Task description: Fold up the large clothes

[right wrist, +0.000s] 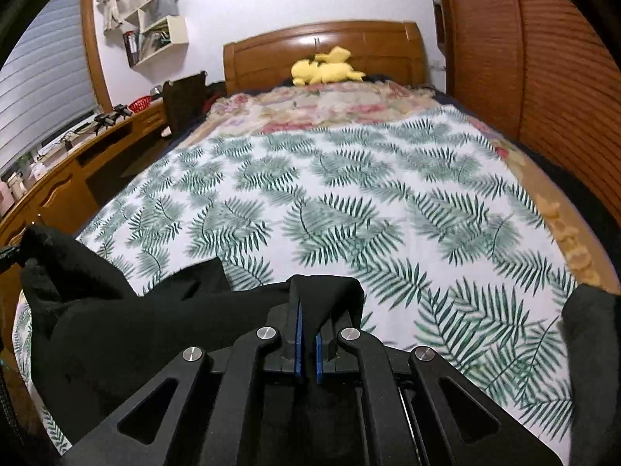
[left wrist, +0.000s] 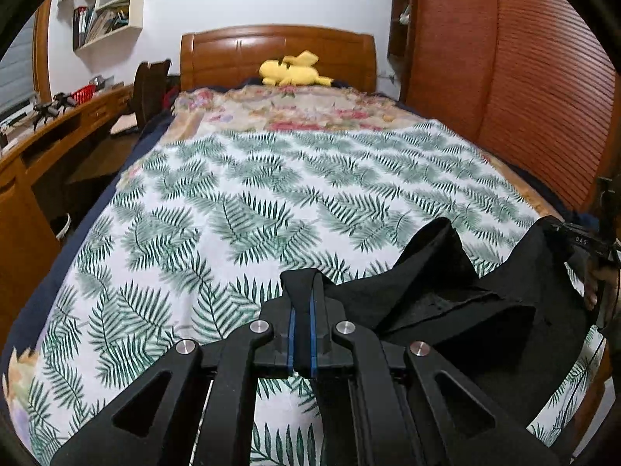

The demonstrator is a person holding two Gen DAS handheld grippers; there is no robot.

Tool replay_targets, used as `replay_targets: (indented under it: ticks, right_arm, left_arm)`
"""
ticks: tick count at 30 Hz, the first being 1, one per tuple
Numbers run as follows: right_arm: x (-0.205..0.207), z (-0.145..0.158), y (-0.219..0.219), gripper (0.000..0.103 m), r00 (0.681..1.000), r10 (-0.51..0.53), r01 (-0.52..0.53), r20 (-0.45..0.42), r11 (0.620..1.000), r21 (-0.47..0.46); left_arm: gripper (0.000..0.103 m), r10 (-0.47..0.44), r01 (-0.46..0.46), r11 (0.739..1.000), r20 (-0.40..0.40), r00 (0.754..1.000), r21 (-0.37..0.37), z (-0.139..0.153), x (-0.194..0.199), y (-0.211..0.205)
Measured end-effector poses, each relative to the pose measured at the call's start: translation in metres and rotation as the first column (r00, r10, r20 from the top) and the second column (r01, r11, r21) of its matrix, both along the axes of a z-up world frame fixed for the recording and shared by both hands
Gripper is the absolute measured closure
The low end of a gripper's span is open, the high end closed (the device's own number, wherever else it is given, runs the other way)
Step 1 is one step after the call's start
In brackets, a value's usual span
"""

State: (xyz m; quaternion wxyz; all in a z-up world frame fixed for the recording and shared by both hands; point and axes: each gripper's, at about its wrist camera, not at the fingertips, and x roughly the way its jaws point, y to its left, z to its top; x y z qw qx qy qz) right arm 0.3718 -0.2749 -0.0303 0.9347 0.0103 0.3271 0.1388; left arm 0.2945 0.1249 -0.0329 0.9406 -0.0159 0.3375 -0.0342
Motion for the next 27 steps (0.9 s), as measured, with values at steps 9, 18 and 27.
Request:
replay_targets:
  ticks: [9, 18, 27]
  right_arm:
    - [-0.007, 0.006, 0.004, 0.034, 0.999, -0.004, 0.002, -0.033, 0.997, -0.081]
    - [-0.041, 0.016, -0.014, 0.031, 0.999, -0.034, 0.033, -0.033, 0.999, -0.035]
    - [-0.098, -0.006, -0.02, 0.031, 0.994, -0.027, 0.017, -0.104, 0.995, -0.094]
  left_arm:
    - [0.023, -0.006, 0.006, 1.0, 0.006, 1.0, 0.011, -0.007, -0.024, -0.008]
    - [0.023, -0.023, 0.023, 1.0, -0.073, 0.997, -0.004, -0.043, -0.071, -0.018]
    - [0.023, -0.05, 0.047, 0.999, -0.144, 0.988, -0.022, -0.073, -0.1, -0.027]
